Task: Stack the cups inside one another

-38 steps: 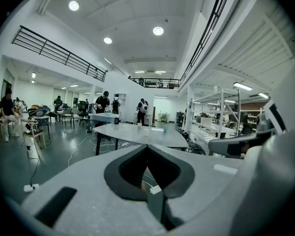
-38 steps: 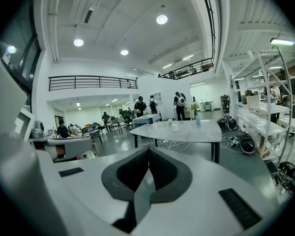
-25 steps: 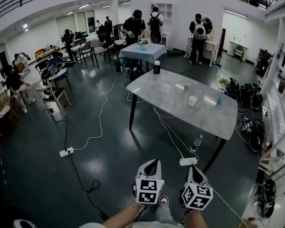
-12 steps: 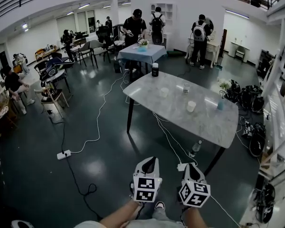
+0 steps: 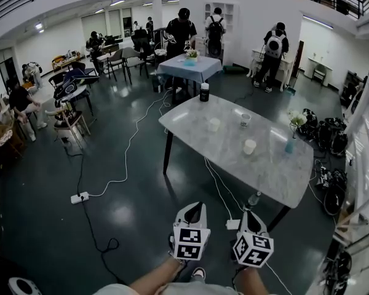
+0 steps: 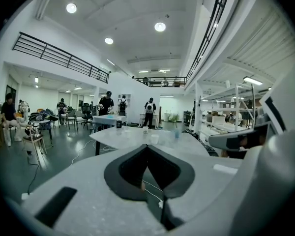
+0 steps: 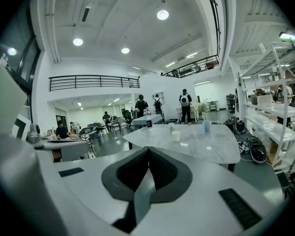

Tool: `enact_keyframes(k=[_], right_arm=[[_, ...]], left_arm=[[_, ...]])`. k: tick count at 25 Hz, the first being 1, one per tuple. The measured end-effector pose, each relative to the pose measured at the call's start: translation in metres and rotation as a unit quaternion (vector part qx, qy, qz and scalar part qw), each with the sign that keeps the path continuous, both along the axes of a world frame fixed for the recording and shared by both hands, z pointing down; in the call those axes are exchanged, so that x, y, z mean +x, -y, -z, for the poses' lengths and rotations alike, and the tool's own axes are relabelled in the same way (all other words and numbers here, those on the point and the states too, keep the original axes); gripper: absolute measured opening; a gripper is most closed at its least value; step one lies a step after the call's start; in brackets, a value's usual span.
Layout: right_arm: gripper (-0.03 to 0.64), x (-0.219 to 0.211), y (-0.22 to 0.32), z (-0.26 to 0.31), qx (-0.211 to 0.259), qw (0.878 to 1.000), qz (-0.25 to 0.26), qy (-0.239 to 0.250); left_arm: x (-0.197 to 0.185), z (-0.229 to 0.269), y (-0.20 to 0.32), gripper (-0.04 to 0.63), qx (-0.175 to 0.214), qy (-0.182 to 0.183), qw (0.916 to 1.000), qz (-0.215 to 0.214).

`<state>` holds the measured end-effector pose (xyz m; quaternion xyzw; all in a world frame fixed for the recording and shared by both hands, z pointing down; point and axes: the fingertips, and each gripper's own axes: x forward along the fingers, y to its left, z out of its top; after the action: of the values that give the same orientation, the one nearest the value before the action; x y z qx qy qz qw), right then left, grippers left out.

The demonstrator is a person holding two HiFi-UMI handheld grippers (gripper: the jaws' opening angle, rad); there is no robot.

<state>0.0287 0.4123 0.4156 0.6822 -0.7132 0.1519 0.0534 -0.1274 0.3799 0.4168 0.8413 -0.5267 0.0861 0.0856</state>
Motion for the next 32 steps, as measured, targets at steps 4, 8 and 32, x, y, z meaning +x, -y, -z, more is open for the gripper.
enact_keyframes(k=[4,8,32], right_arm=[[0.008,0.015,0.027,0.003,0.0,1.0,0.006,-0.001],[0.008,0.034,0.052,0.006,0.004,1.0,0.001,-0.005],[0.008,0.091,0.116,-0.02,-0.015,1.0,-0.011,0.024]], left_arm=[[0.015,0.003,0.026,-0.005,0.0,0.001,1.0,0.007],[0.03,0.004,0.048,-0.005,0.0,0.001,0.9999,0.015],[0.078,-0.019,0.114,-0.003,-0.023,0.024,0.9994,0.01]])
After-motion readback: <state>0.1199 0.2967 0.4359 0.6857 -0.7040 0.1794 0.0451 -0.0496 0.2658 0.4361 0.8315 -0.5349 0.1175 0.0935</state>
